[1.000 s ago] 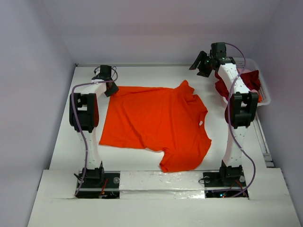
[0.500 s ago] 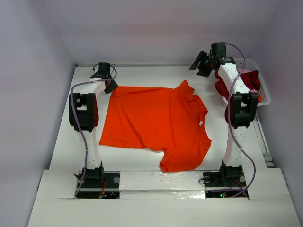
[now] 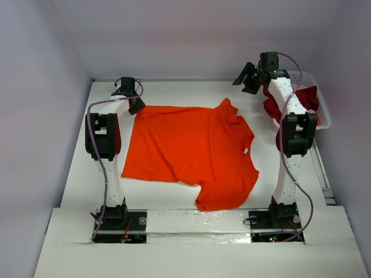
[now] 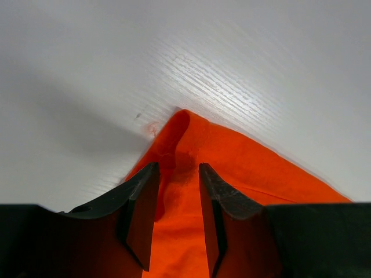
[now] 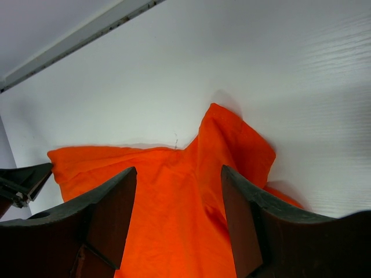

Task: Fold and stack the t-shirts
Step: Grap the side of the flattened tshirt furthest away from the robot with both arms

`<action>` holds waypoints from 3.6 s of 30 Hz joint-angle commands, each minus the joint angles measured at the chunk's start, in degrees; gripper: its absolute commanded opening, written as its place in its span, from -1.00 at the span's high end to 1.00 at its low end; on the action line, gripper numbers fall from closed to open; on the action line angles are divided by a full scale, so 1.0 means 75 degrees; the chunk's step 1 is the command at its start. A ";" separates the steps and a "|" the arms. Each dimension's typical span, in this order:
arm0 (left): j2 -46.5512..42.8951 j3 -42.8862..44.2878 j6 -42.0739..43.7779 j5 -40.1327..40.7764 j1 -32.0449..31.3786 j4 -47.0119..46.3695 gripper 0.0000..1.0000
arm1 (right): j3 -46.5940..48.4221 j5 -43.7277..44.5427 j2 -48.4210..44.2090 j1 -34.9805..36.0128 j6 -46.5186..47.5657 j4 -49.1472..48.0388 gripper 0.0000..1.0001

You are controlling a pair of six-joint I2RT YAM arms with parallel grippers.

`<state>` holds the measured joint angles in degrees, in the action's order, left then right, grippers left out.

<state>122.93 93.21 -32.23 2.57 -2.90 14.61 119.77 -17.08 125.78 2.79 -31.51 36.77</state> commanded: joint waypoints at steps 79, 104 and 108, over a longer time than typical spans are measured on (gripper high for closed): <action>0.0191 0.0006 -0.0191 -0.0307 0.0023 -0.0108 1.00 | 0.0262 -0.0359 -0.0001 -0.0137 -0.0135 -0.0450 -0.30; -0.0090 0.0099 -0.0285 -0.0307 0.0023 0.0032 1.00 | -0.0429 0.0367 0.0784 -0.0208 -0.0616 -0.0088 -0.28; -0.0114 0.0099 -0.0273 -0.0307 0.0023 0.0079 1.00 | -0.0826 0.0309 0.0762 -0.0208 -0.0580 -0.0098 -0.26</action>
<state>124.77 93.23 -33.93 0.40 -2.90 14.39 116.11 -14.90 131.41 1.52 -35.81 35.81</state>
